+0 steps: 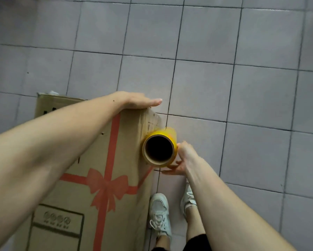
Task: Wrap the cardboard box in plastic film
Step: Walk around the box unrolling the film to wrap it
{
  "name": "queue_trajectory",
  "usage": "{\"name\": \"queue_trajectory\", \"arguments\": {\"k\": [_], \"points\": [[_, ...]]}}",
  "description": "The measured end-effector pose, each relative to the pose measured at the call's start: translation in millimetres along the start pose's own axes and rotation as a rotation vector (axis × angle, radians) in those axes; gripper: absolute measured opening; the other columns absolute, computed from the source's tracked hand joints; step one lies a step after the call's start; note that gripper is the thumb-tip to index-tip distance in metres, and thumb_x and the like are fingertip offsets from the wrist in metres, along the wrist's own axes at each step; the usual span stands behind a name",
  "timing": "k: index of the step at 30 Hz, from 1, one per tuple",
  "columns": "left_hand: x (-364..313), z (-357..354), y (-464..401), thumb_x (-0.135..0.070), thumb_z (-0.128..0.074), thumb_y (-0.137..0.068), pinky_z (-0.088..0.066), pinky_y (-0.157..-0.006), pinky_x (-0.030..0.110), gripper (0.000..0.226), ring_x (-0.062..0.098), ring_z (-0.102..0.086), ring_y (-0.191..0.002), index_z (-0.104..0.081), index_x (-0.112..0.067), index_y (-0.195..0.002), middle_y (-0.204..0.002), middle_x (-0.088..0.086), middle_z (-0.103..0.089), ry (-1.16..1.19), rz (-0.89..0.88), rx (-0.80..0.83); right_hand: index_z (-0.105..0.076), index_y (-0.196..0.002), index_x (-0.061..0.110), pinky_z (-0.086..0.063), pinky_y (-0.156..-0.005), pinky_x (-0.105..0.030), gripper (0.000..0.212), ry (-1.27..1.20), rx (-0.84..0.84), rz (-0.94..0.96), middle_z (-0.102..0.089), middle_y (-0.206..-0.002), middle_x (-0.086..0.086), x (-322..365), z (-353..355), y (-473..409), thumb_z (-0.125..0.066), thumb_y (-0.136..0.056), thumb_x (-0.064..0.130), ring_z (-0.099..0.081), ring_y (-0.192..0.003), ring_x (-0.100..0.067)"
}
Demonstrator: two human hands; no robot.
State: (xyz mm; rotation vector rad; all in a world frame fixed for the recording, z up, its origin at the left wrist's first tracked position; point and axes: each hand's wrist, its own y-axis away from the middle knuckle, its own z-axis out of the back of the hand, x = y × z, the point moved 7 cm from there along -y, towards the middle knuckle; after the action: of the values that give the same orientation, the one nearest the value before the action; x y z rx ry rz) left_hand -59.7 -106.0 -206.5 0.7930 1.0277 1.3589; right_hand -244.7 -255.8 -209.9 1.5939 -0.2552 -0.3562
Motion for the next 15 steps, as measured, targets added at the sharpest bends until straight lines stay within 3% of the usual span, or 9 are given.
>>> {"name": "queue_trajectory", "arguments": {"k": [2, 4, 6, 8, 11, 15], "points": [[-1.3, -5.4, 1.5, -0.09, -0.032, -0.076, -0.033, -0.113, 0.044, 0.1, 0.028, -0.045, -0.134, -0.054, -0.016, -0.139, -0.147, 0.009, -0.048, -0.065, -0.043, -0.045, -0.055, -0.129, 0.007, -0.051, -0.086, -0.058, 0.042, 0.238, -0.109, 0.158, -0.058, -0.085, -0.015, 26.7, 3.0, 4.8, -0.046, -0.091, 0.02, -0.063, -0.087, -0.037], [-3.3, -9.2, 2.0, -0.086, -0.036, -0.072, -0.04, -0.107, 0.045, 0.092, 0.029, -0.052, -0.126, -0.062, -0.02, -0.131, -0.138, 0.006, -0.058, -0.156, -0.075, -0.102, -0.052, -0.118, 0.0, -0.049, -0.083, -0.061, 0.041, 0.345, -0.102, 0.143, -0.061, -0.099, -0.021, 39.1, -2.3, 10.2, -0.04, -0.09, 0.027, -0.062, -0.092, -0.042], [-4.0, -8.7, 1.0, -0.078, -0.036, -0.076, -0.043, -0.104, 0.046, 0.079, 0.029, -0.053, -0.122, -0.064, -0.024, -0.127, -0.133, 0.004, -0.061, -0.205, -0.059, -0.159, -0.044, -0.101, 0.001, -0.043, -0.09, -0.065, 0.052, 0.449, -0.021, 0.061, -0.057, -0.103, -0.022, 43.4, -14.0, 24.3, -0.038, -0.095, 0.053, -0.057, -0.107, -0.049], [-4.0, -8.0, -2.1, -0.073, -0.037, -0.077, -0.044, -0.103, 0.046, 0.074, 0.03, -0.055, -0.119, -0.064, -0.024, -0.125, -0.131, 0.005, -0.061, -0.206, -0.04, -0.175, -0.048, -0.093, 0.001, -0.044, -0.09, -0.06, 0.073, 0.482, 0.063, 0.025, -0.06, -0.092, -0.019, 42.1, -24.7, 26.6, -0.041, -0.087, 0.073, -0.059, -0.099, -0.043], [-3.4, -5.6, -3.4, -0.06, -0.043, -0.08, -0.047, -0.098, 0.044, 0.061, 0.03, -0.058, -0.11, -0.067, -0.02, -0.119, -0.124, 0.008, -0.065, -0.183, -0.044, -0.193, -0.064, -0.107, 0.008, -0.05, -0.093, -0.053, 0.063, 0.375, 0.108, 0.016, -0.072, -0.094, -0.016, 21.8, -26.1, 15.6, -0.064, -0.077, 0.064, -0.068, -0.09, -0.034], [-0.8, -3.7, 0.3, -0.045, -0.049, -0.084, -0.048, -0.088, 0.04, 0.045, 0.028, -0.059, -0.103, -0.068, -0.023, -0.118, -0.118, 0.005, -0.066, -0.181, -0.013, -0.234, -0.054, -0.116, 0.012, -0.048, -0.094, -0.058, 0.073, 0.036, 0.073, -0.083, -0.071, -0.105, -0.019, -43.0, -3.9, -0.7, -0.068, -0.061, 0.058, -0.07, -0.094, -0.038]]}}
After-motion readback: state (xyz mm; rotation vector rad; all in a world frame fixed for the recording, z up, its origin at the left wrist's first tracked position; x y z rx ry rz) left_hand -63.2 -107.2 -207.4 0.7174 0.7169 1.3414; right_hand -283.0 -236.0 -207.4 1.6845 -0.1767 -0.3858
